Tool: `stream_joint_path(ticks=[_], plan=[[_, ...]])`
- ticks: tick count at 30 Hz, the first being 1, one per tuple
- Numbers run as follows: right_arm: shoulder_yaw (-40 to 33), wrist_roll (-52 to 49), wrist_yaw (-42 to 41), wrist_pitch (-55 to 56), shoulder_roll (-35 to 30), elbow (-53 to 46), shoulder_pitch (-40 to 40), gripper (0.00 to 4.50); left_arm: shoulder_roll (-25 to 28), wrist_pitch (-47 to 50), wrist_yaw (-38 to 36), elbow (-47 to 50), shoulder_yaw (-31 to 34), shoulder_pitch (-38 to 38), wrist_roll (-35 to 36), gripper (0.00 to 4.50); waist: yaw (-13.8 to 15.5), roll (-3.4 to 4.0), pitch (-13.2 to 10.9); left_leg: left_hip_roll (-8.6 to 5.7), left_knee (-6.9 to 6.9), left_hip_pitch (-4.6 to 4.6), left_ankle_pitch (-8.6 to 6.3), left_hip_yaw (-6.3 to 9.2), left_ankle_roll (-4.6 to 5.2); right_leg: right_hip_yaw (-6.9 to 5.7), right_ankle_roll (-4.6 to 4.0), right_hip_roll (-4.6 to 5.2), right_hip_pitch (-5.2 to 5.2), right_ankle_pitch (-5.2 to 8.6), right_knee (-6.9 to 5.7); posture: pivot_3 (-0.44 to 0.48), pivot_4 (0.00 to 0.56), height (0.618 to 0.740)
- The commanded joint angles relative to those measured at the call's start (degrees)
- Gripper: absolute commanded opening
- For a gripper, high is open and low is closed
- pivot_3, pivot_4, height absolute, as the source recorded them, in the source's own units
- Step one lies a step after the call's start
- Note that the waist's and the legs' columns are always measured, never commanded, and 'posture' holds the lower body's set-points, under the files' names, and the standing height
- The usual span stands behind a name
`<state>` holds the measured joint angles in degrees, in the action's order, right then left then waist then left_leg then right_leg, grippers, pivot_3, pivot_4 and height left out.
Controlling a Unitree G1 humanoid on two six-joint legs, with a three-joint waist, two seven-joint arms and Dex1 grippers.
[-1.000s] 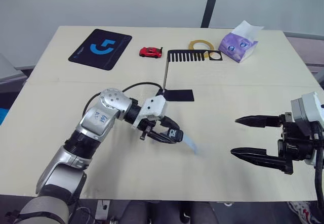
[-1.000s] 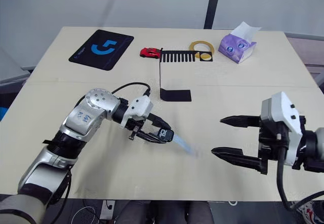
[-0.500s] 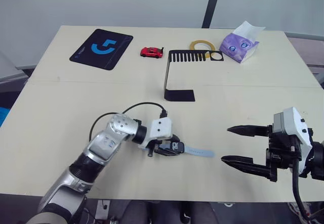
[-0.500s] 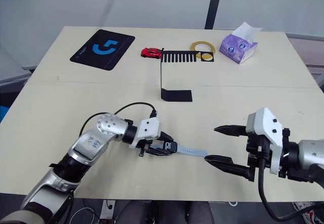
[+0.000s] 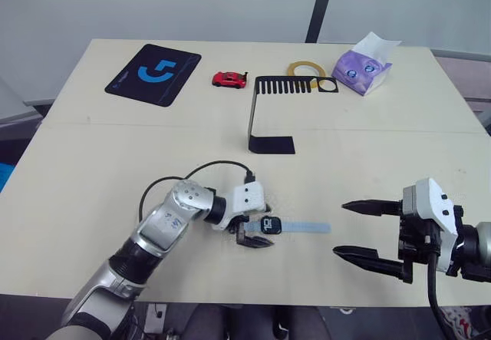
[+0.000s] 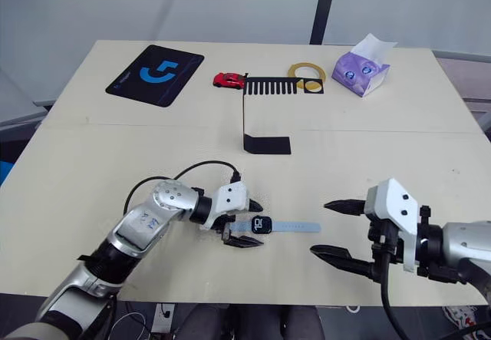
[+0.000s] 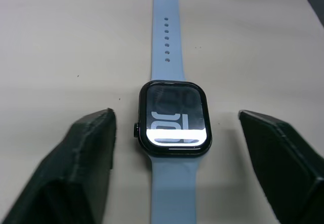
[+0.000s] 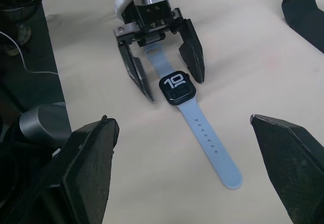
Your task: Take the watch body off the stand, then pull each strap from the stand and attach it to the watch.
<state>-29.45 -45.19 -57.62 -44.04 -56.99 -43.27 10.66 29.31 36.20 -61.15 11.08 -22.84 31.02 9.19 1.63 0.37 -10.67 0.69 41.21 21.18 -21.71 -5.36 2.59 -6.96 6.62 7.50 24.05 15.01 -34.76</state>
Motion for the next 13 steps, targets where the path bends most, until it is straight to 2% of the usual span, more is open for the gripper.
stream_joint_path(ticks=[1, 4, 8, 13], plan=[[-4.1, 0.4, -2.6, 1.3, -1.3, 1.5, 1.8, 4.50, 7.6, 2.5, -8.0, 4.0, 11.4, -0.5, 10.1, 4.38, -0.2, 0.00, 0.0, 0.02, 0.00, 0.00, 0.00, 0.01, 0.00, -0.02, -0.01, -0.01, 0.00, 0.01, 0.00, 0.000, 0.150, 0.738], [-8.8, 0.6, -5.9, 1.5, -2.1, 3.2, 4.2, 4.50, 17.4, 0.8, -17.2, 2.3, 19.3, -2.1, 15.8, 4.38, -0.4, 0.01, 0.0, 0.08, -0.03, -0.05, -0.01, -0.01, -0.02, -0.05, -0.07, -0.03, 0.00, 0.04, -0.02, 0.000, 0.150, 0.738], [-14.1, 1.4, -10.1, 1.9, -2.9, 5.4, 7.2, 4.50, 28.4, -4.9, -26.3, -2.9, 25.7, -6.0, 17.4, 4.38, -0.2, 0.02, 0.0, 0.06, -0.06, -0.06, -0.02, -0.03, -0.04, -0.06, -0.08, -0.02, 0.00, 0.04, 0.04, 0.000, 0.150, 0.738], [-17.2, 3.8, -13.0, 4.9, -2.9, 8.3, 8.5, 4.50, 33.9, -7.7, -28.0, -6.0, 31.8, -9.9, 19.4, 4.38, 0.1, 0.00, 0.0, 0.02, -0.05, -0.08, -0.05, 0.08, -0.03, -0.10, -0.06, 0.01, -0.16, 0.04, 0.21, 0.000, 0.150, 0.738]])
